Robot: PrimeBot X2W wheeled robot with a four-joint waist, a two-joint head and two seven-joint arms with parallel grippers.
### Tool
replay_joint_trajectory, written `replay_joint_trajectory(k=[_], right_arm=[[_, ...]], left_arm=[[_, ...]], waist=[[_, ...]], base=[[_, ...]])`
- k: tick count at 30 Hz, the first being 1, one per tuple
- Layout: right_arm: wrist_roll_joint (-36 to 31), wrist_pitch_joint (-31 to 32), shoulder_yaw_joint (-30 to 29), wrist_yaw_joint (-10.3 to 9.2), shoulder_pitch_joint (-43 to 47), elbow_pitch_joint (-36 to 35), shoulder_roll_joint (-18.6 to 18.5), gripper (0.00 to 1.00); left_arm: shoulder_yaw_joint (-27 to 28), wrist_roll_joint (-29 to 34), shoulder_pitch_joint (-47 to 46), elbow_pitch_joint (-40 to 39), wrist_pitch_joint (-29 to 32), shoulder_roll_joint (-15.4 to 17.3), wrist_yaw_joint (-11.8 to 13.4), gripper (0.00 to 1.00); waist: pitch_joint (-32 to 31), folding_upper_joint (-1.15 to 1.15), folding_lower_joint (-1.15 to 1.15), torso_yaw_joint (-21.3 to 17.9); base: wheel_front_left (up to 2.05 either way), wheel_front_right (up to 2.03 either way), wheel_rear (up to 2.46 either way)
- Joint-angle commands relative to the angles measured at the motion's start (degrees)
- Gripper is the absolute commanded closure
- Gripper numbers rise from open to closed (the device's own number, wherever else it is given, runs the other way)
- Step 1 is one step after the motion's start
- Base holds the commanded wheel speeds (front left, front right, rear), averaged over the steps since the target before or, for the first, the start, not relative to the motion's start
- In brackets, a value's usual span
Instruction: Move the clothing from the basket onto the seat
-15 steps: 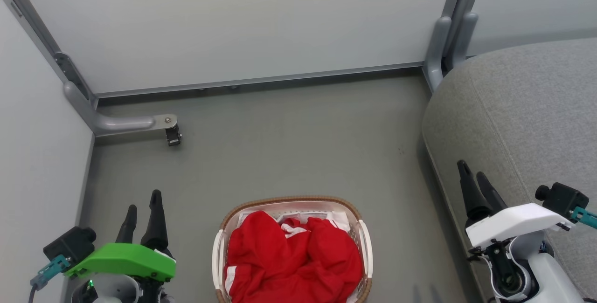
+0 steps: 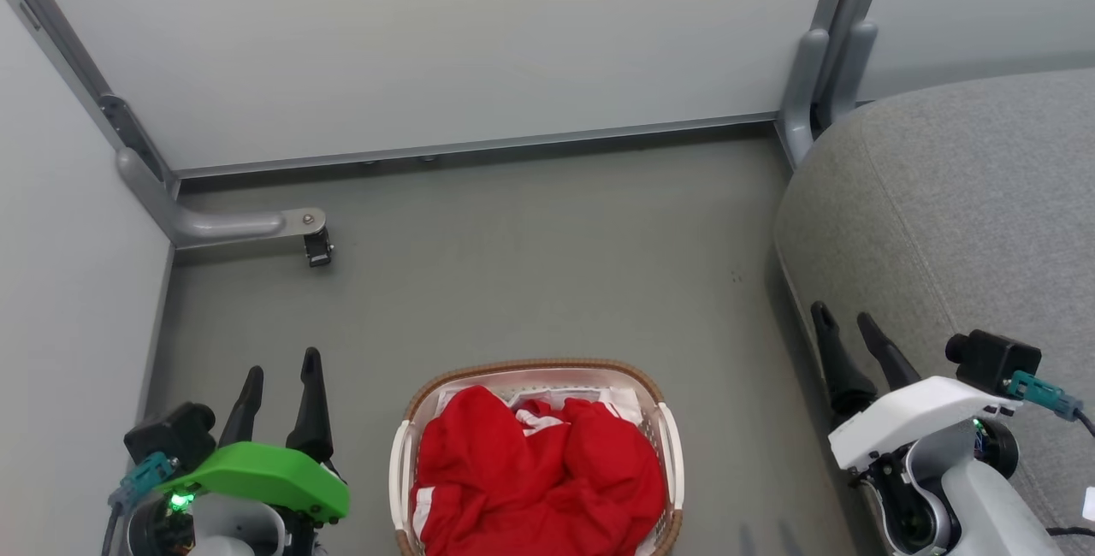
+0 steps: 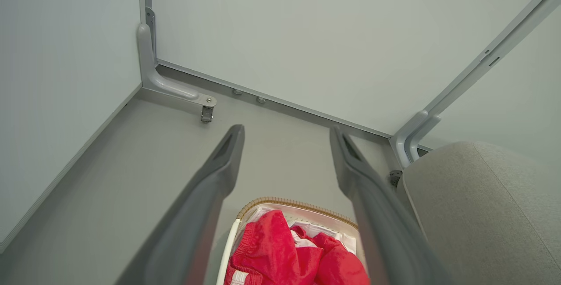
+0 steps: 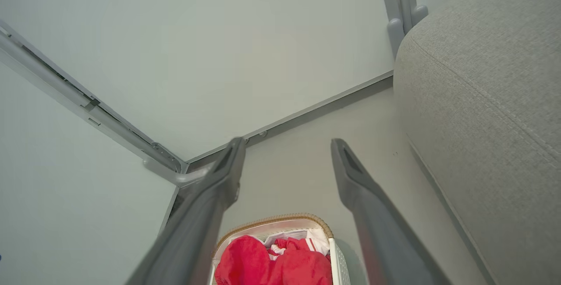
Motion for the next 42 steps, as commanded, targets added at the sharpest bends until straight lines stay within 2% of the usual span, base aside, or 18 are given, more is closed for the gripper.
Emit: replay_joint_trajectory(k=[1, 9, 18, 26, 34, 42], right_arm=[[-2.1, -0.6, 0.2, 0.02, -1.4, -0.1, -0.4, 0.00], [-8.2, -1.8, 0.2, 0.02, -1.2, 1.2, -0.3, 0.00], [-14.4, -3.2, 0.6, 0.02, -1.7, 2.7, -0.3, 0.00], [-19.0, -4.2, 0.9, 0.02, -2.1, 4.3, -0.3, 0.00], [-22.8, -5.2, 2.0, 0.01, -5.3, 2.9, -1.1, 0.00], [-26.8, -6.2, 3.1, 0.01, -10.3, 0.7, -1.5, 0.00]], left_arm=[[-0.4, 1.8, -0.8, -0.7, -0.6, 0.7, 0.6, 0.00], [-1.0, 5.6, 0.6, -1.3, -1.8, 0.5, 2.1, 0.00], [-2.3, 10.8, 1.6, -1.4, -3.2, 0.3, 2.1, 0.00], [-3.1, 14.9, 2.0, -0.9, -4.2, -0.3, 0.8, 0.00], [-4.8, 19.6, -0.9, 0.2, -5.3, -1.1, -0.8, 0.00], [-7.2, 23.8, -6.7, 4.9, -6.2, -2.3, -2.4, 0.00]], waist=[[0.0, 0.00, 0.00, 0.0], [0.1, 0.00, 0.00, 0.3], [0.6, 0.00, 0.00, 0.4], [1.8, 0.00, 0.00, 0.3], [6.9, 0.00, 0.00, -0.7], [16.2, 0.00, 0.00, -2.5]], base=[[0.00, 0.00, 0.00], [0.00, 0.00, 0.00], [0.00, 0.00, 0.00], [0.00, 0.00, 0.00], [0.00, 0.00, 0.00], [0.00, 0.00, 0.00]])
